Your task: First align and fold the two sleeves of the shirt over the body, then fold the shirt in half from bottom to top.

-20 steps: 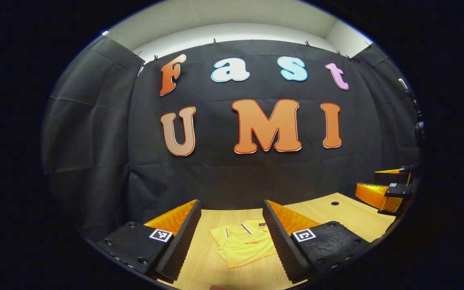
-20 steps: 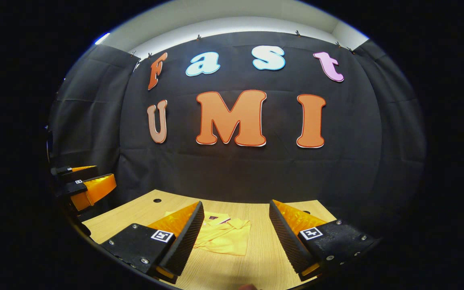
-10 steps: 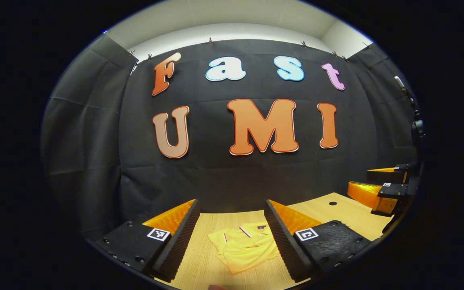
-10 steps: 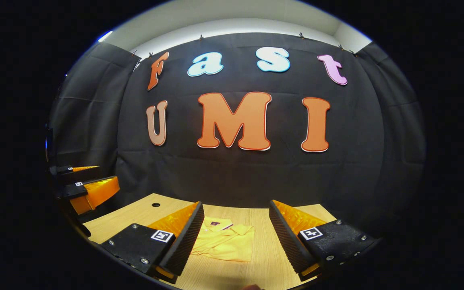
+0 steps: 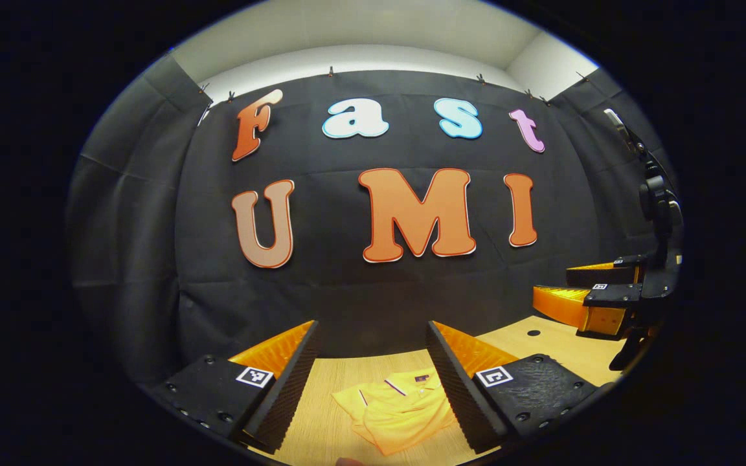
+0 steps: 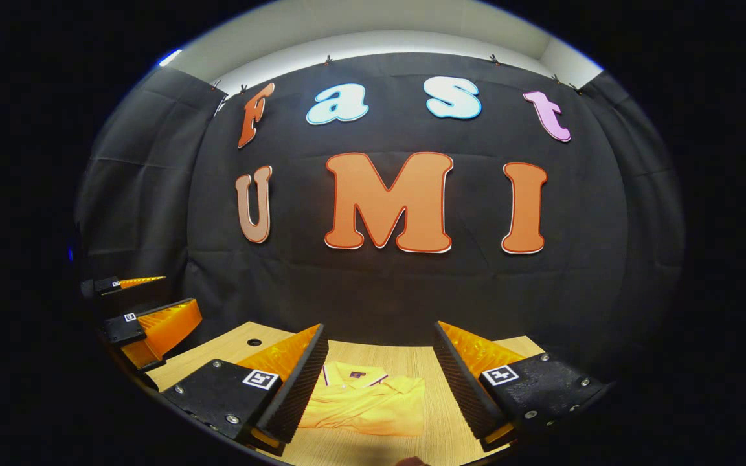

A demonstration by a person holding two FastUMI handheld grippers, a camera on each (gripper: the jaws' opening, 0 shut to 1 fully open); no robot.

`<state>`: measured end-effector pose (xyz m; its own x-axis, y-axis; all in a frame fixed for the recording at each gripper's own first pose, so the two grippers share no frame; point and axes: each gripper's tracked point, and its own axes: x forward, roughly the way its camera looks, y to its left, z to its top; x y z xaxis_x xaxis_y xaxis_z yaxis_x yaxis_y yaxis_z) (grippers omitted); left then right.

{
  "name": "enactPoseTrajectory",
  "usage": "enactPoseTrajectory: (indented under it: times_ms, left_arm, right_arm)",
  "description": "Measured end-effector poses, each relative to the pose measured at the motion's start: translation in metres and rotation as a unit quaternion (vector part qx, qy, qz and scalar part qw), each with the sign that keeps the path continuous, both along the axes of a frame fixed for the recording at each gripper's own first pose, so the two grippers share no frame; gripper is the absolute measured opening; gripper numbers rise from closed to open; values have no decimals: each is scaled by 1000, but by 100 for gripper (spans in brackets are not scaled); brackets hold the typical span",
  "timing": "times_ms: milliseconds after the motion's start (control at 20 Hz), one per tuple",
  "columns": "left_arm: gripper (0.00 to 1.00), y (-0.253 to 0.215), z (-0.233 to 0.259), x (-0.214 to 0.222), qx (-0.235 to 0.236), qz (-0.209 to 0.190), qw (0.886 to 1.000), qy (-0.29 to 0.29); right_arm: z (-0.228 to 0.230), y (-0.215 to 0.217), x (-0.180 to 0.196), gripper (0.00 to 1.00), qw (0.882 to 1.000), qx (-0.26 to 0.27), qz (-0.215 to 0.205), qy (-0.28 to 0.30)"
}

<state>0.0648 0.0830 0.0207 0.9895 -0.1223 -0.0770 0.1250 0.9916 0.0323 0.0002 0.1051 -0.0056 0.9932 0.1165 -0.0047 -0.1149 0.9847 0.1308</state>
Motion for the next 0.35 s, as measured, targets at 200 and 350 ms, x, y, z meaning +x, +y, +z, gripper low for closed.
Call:
enactPoseTrajectory:
  times_ms: [200, 350]
  left_arm:
    - [98, 8, -1, 20, 11, -21, 1000, -15]
    - [98, 8, -1, 35, 18, -46, 998, -28]
  right_arm:
    - [5, 8, 8, 98, 1000, -10, -22, -5]
    - [9, 8, 13, 98, 999, -16, -49, -3]
